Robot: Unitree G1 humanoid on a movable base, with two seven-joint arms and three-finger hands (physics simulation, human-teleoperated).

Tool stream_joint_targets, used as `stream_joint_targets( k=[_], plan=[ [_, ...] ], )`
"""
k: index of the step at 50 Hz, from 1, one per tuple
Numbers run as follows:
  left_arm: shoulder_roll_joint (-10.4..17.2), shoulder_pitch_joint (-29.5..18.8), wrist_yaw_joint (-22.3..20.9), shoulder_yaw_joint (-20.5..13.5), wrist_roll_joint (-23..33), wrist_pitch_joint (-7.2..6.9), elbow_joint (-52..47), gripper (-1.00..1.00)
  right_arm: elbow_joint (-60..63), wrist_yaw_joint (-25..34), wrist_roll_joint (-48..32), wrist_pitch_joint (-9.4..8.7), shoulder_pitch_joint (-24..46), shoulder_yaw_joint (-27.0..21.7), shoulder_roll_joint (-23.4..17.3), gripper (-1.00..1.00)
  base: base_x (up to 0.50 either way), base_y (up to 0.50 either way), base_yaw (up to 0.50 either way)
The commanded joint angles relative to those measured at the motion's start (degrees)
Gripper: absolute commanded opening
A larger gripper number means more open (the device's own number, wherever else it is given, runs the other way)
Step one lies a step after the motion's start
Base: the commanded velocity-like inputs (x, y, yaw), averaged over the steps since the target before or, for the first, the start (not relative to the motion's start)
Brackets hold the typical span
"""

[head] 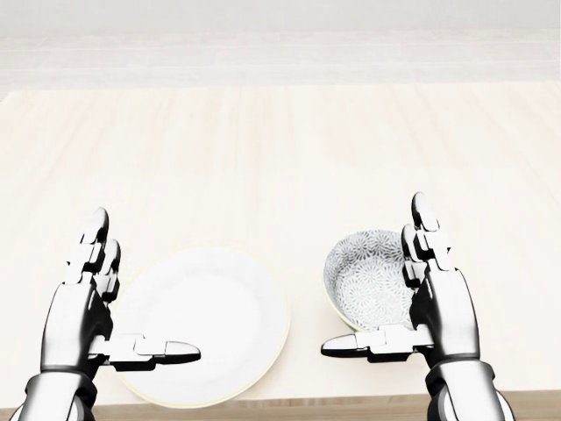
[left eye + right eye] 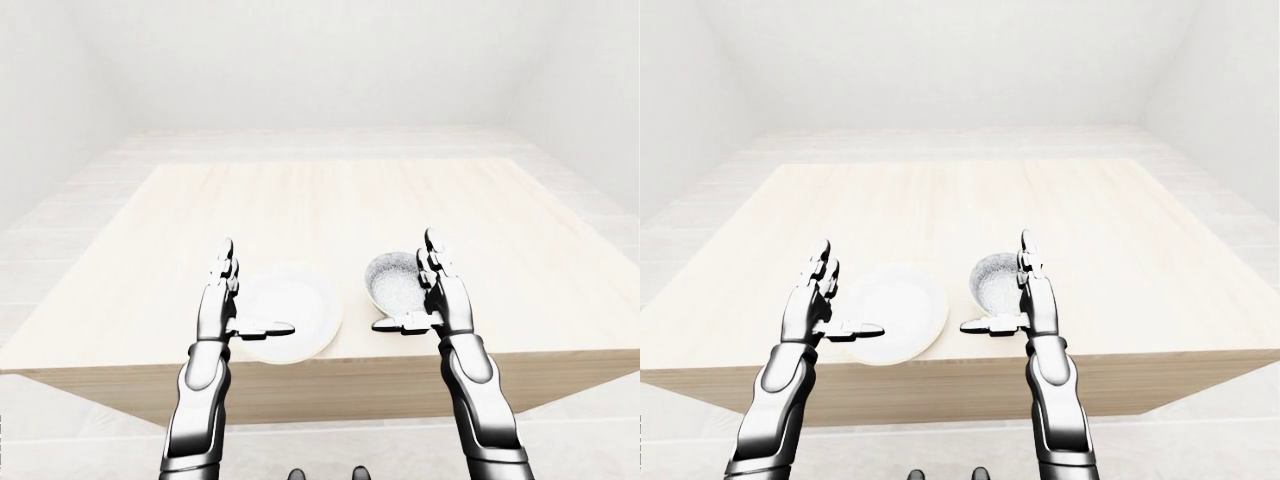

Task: Put the bowl on the plate.

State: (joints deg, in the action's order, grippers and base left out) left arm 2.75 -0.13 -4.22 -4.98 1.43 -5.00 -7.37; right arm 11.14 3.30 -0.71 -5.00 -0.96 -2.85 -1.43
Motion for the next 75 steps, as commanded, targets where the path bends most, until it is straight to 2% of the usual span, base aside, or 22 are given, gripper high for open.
stream_joint_targets(
  k=[1,47,75],
  plan=[
    [0.0,0.3,-0.1,-0.1,0.2,0.00,0.1,1.00,0.0,-0.1,0.1,0.00,0.1,0.0,0.0,1.00,0.02,0.15,0.00],
    [0.3,-1.6,-0.3,0.0,0.4,0.00,1.9,1.00,0.1,0.2,0.3,0.00,1.3,-0.1,-0.2,1.00,0.03,0.12,0.00],
    [0.1,-0.6,-0.3,0.3,0.8,0.00,1.8,1.00,0.0,0.2,0.6,0.00,-0.1,0.0,0.1,1.00,0.09,0.06,0.00]
  ],
)
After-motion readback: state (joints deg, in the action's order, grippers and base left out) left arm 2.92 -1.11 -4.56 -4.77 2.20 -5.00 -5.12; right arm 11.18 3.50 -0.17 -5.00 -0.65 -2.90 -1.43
